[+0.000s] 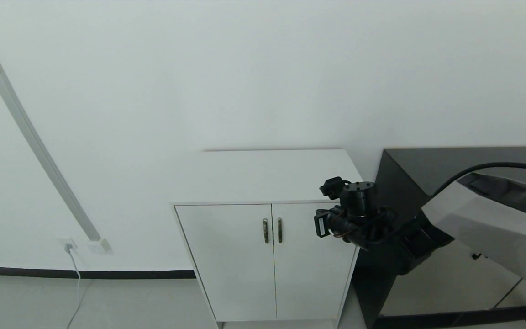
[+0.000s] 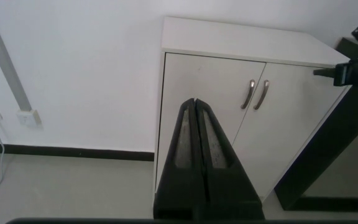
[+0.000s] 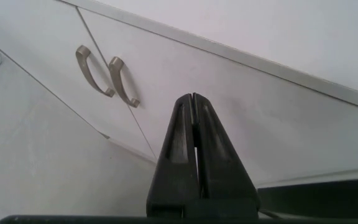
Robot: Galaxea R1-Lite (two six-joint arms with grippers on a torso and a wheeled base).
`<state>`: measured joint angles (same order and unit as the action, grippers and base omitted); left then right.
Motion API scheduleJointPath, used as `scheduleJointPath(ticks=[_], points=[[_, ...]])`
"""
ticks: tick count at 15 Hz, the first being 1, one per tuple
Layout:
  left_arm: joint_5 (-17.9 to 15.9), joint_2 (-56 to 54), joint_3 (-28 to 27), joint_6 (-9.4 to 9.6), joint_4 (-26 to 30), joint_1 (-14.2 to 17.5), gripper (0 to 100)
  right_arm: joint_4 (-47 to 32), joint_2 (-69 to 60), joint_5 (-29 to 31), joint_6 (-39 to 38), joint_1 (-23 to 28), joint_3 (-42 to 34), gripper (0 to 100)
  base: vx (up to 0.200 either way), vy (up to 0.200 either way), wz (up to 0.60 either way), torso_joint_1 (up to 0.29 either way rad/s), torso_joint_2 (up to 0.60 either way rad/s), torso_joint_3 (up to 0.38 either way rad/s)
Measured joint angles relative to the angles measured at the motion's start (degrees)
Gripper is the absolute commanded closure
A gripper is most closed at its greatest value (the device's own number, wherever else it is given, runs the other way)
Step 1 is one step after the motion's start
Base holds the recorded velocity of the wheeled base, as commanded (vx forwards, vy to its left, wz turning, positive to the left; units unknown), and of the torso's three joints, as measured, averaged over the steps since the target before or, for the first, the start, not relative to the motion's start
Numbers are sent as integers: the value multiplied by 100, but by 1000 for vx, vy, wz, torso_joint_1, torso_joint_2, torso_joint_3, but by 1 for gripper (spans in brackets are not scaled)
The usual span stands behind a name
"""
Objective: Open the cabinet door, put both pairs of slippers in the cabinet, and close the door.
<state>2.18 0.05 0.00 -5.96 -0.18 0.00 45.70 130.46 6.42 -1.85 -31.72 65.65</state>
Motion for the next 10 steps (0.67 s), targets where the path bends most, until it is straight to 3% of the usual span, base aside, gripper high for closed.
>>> scheduleJointPath(ticks=[4,10], points=[[-2,0,0,0,-2,0,100,204,-961,0,-2,193,-1107,100,0,0,0,0,0,0],[0,0,0,0,-2,0,100,219,-2542,4,-9,1014,-2700,100,0,0,0,0,0,0]])
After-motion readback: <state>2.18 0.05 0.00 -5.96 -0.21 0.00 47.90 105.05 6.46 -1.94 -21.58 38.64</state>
